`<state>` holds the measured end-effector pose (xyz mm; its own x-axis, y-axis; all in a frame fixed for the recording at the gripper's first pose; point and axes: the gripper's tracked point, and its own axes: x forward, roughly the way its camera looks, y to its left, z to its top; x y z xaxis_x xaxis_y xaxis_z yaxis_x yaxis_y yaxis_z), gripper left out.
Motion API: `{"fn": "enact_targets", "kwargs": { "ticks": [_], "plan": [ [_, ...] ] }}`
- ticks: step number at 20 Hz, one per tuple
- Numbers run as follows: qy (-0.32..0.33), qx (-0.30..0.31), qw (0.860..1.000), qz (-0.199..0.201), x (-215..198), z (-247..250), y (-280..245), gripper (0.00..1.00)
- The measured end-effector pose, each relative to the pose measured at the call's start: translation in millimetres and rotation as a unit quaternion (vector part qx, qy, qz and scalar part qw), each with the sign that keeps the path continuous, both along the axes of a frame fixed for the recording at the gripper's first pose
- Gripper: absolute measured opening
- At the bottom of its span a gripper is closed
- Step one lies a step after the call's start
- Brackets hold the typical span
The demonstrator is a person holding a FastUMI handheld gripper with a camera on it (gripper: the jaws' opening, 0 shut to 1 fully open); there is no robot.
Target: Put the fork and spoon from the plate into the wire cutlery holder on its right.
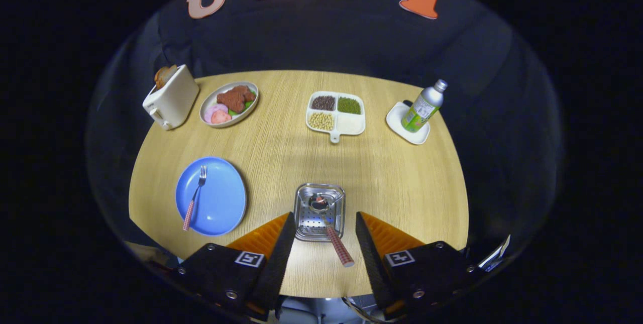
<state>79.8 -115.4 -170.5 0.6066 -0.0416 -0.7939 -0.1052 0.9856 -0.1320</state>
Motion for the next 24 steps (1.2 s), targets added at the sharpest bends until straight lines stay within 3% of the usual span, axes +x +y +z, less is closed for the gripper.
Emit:
{"fn": "enact_targets", "kwargs": {
  "ticks": [1, 3, 11, 16, 24],
  "plan": [
    [-0.016, 0.0, 1.0, -0.001, -0.9, 5.2, 4.7, 0.88],
    [-0.041, 0.008, 0.999, -0.003, -5.5, 8.2, 17.7, 0.98],
    [-0.099, 0.064, 0.993, 0.001, -25.7, -18.5, 101.8, 0.98],
    [-0.132, 0.079, 0.988, 0.027, -29.2, -35.3, 172.1, 0.98],
    [-0.115, 0.081, 0.988, 0.064, -36.2, -95.2, 244.3, 0.98]
  ]
}}
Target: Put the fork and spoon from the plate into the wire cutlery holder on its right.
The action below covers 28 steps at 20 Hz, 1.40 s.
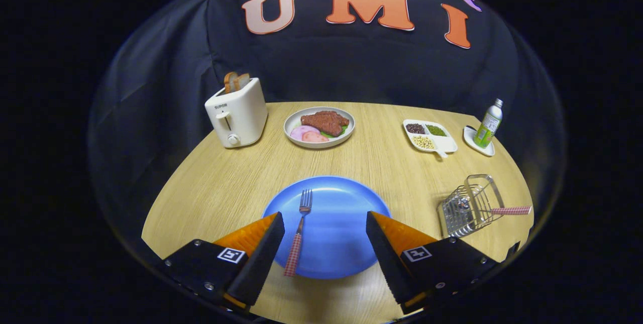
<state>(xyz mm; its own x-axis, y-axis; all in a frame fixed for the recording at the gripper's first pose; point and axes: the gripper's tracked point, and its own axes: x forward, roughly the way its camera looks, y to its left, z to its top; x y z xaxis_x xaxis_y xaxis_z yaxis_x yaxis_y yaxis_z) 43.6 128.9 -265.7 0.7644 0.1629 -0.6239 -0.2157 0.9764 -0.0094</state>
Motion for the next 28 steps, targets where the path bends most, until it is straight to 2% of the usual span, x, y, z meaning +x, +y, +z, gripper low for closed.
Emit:
{"fn": "enact_targets", "kwargs": {
  "ticks": [6, 12, 14, 15, 19, 24, 28],
  "plan": [
    [0.028, -0.012, 0.999, 0.02, -9.7, -39.1, 19.5, 0.98],
    [0.059, -0.01, 0.998, 0.018, -19.6, -63.4, 24.9, 0.7],
    [0.062, -0.009, 0.998, 0.018, -20.5, -65.8, 26.7, 0.58],
    [0.067, -0.009, 0.998, 0.018, -21.7, -66.6, 27.0, 0.49],
    [0.08, -0.009, 0.997, 0.013, -23.4, -71.0, 26.6, 0.26],
    [0.087, -0.008, 0.996, -0.001, -22.6, -70.6, 19.5, 0.11],
    [0.082, 0.0, 0.997, 0.001, -21.1, -55.2, 12.4, 0.09]
  ]
}}
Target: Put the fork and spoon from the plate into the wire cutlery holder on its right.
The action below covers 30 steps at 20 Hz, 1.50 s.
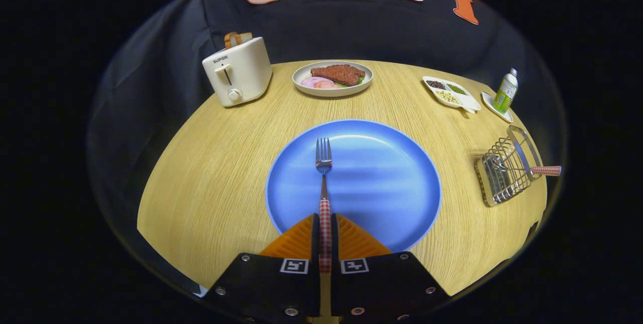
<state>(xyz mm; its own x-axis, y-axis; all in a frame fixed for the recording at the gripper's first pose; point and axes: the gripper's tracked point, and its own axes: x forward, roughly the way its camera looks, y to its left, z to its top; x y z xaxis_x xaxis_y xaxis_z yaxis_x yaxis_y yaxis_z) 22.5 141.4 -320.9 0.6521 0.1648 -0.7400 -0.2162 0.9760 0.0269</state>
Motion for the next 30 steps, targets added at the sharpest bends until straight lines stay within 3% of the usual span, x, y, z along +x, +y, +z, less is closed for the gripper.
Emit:
{"fn": "enact_targets", "kwargs": {
  "ticks": [11, 17, 23, 30],
  "plan": [
    [-0.002, 0.01, 1.0, -0.008, 6.0, 68.2, -69.6, 0.09],
    [0.001, -0.017, 1.0, -0.016, 5.2, 101.0, -131.5, 0.09],
    [0.038, -0.055, 0.998, -0.012, -0.6, 131.9, -202.5, 0.09],
    [0.121, -0.084, 0.989, 0.006, -19.3, 148.2, -249.5, 0.09]
  ]
}}
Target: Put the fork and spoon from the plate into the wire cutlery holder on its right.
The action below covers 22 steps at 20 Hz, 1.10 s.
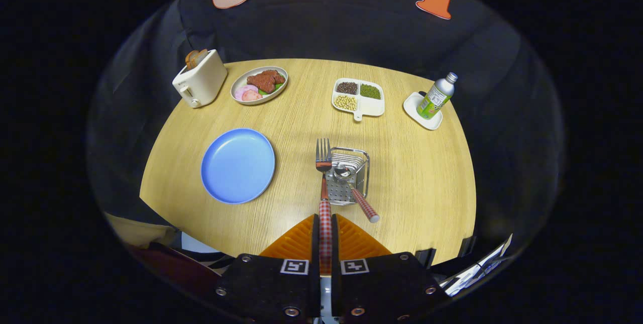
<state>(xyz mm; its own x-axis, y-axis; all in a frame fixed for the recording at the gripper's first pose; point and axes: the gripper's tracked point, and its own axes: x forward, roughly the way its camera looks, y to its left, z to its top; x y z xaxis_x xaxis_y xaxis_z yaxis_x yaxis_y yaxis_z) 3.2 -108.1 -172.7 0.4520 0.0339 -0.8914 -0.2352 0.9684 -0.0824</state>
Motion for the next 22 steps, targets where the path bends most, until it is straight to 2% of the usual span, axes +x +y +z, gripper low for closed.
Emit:
{"fn": "enact_targets", "kwargs": {
  "ticks": [4, 9, 22],
  "plan": [
    [0.05, -0.016, 0.999, 0.007, 1.7, -1.6, -11.9, 0.09],
    [0.121, -0.018, 0.992, -0.015, 10.6, -13.8, -15.2, 0.09],
    [0.21, -0.076, 0.975, -0.016, 40.1, -55.9, -8.8, 0.09]
  ]
}}
